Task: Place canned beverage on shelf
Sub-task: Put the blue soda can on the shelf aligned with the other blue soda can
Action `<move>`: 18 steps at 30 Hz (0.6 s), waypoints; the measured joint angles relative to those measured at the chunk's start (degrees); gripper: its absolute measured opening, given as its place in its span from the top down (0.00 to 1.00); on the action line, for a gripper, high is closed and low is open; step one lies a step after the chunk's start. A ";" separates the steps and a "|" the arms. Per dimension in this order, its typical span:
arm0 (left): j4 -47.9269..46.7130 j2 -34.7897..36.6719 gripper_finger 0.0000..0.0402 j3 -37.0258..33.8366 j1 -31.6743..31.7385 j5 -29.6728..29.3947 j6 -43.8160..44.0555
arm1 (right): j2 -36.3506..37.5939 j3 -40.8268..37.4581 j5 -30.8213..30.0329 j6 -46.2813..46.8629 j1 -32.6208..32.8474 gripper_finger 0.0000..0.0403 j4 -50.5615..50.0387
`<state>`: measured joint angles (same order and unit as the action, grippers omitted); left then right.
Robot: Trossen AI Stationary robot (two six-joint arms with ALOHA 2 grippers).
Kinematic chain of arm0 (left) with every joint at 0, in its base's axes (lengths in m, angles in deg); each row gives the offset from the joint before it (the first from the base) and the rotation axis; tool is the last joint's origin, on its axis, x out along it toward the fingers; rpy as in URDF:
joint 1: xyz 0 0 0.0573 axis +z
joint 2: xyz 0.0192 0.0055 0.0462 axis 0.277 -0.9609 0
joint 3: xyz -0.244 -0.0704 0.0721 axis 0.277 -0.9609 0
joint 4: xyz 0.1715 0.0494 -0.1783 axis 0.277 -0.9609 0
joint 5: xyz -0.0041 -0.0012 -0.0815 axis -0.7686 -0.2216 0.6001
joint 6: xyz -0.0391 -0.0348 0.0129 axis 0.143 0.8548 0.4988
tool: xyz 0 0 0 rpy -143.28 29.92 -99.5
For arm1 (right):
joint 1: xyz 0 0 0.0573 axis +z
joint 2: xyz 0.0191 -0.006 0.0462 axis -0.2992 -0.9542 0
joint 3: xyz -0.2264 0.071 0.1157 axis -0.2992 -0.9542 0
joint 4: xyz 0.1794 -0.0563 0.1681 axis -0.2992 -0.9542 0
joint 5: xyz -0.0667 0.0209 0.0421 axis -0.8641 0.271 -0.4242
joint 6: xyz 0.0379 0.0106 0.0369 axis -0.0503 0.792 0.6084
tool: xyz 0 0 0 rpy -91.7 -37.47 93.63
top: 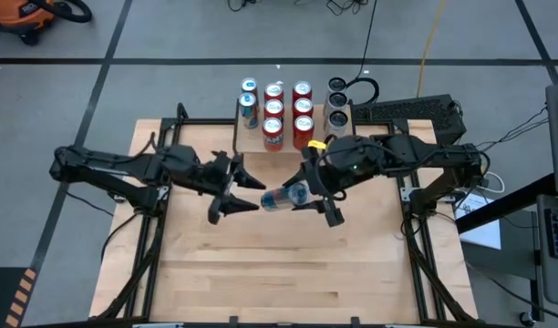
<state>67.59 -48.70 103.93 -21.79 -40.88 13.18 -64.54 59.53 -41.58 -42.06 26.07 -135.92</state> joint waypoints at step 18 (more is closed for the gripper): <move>5.10 -6.41 0.27 0.02 -4.16 -17.22 -11.17 | 0.00 1.12 2.00 -0.15 -3.85 0.47 0.44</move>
<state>72.68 -55.11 103.95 -25.95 -58.10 2.01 -64.54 60.65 -39.58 -42.21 22.22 -135.48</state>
